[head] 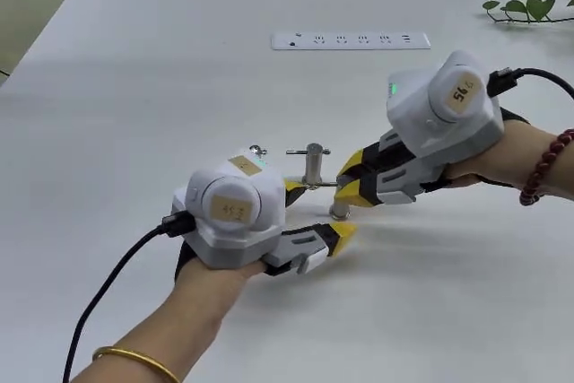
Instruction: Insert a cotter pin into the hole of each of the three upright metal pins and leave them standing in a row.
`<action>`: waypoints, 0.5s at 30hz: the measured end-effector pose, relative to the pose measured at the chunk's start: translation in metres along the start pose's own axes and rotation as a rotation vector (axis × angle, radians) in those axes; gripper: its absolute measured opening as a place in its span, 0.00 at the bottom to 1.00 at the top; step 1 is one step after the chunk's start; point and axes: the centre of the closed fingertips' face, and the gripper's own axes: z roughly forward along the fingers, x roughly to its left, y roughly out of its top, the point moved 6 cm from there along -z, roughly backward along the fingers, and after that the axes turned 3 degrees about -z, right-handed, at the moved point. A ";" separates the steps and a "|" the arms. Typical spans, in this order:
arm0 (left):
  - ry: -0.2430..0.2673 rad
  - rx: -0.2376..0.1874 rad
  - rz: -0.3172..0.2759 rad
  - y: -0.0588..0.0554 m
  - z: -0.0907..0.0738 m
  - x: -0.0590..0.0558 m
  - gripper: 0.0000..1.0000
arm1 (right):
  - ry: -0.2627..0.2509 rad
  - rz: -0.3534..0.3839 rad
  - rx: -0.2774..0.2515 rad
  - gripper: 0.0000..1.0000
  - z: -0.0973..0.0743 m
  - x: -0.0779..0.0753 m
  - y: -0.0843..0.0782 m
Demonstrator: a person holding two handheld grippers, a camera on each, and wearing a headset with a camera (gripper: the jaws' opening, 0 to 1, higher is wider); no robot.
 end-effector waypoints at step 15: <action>0.028 -0.025 -0.003 0.007 -0.023 0.014 0.53 | 0.013 0.013 0.013 0.08 -0.002 0.002 0.000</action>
